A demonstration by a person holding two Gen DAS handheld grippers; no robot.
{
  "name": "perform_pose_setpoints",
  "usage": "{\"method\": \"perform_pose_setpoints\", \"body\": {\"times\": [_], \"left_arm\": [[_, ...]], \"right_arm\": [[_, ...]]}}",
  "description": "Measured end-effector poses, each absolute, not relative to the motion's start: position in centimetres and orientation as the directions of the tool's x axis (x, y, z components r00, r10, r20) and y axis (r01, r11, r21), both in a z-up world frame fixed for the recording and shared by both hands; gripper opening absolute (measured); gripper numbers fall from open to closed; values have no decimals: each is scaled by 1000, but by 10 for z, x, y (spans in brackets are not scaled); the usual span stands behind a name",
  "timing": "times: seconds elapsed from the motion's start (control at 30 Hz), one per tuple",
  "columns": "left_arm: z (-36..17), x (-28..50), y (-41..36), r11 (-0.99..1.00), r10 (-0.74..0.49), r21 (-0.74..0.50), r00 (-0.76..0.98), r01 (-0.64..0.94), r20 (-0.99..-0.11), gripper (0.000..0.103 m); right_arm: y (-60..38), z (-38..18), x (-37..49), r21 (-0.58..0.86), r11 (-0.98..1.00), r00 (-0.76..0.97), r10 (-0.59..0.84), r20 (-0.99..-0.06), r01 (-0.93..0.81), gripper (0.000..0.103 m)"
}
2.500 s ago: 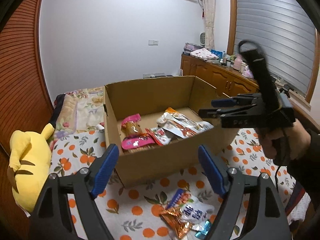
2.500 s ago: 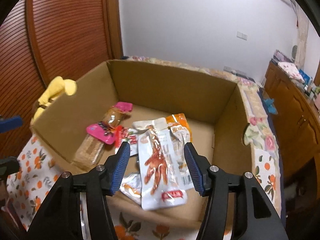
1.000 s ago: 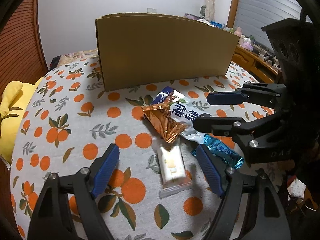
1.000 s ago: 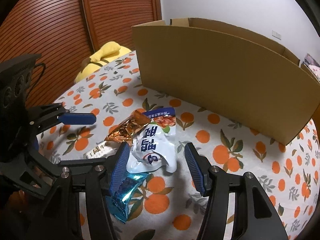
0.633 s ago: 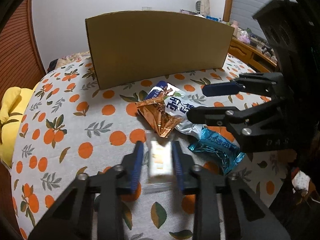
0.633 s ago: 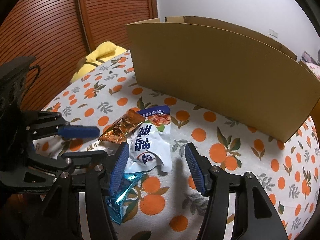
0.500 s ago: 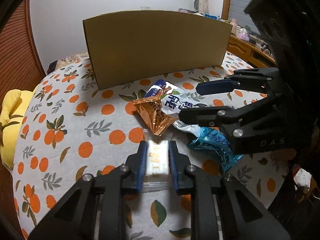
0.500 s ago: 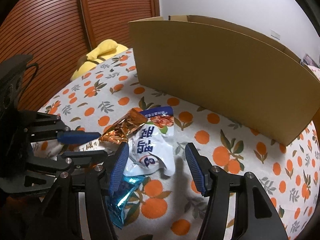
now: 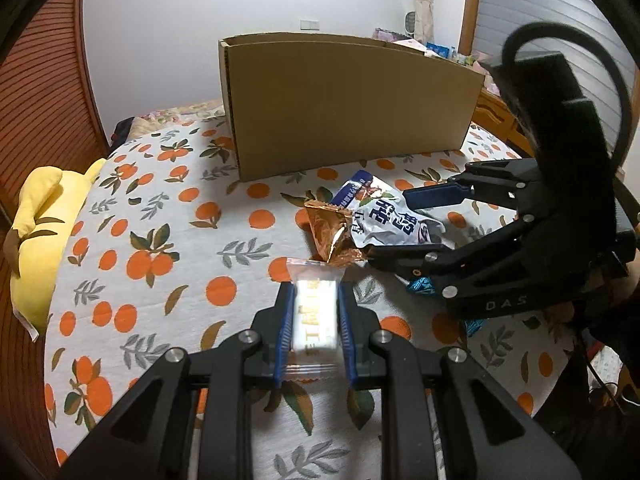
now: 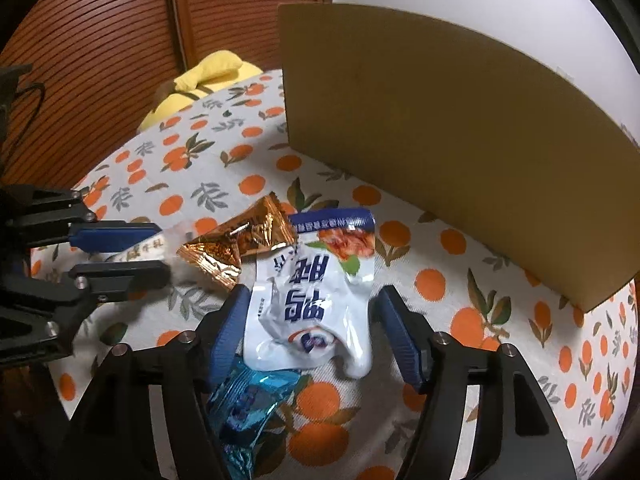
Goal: Organize snacks
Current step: 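Close the left tool on the small white wrapped snack while the right tool grasps the white duck-neck packet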
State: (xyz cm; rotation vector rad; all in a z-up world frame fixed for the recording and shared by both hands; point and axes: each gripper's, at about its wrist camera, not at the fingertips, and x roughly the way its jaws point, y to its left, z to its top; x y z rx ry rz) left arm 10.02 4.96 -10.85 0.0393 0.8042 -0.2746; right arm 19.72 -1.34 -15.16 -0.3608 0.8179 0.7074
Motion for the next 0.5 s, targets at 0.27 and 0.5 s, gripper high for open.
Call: {"method": "perform_pose_setpoints", "body": {"times": [0.27, 0.5], "left_arm": [[-107, 101, 56, 966, -235, -89, 672, 245, -703, 19], [-106, 98, 59, 966, -239, -100, 674, 238, -699, 19]], "right_arm": [[-9, -152, 201, -28, 715, 469, 427, -774, -698, 70], [-15, -151, 196, -13, 702, 447, 439, -780, -712, 60]]}}
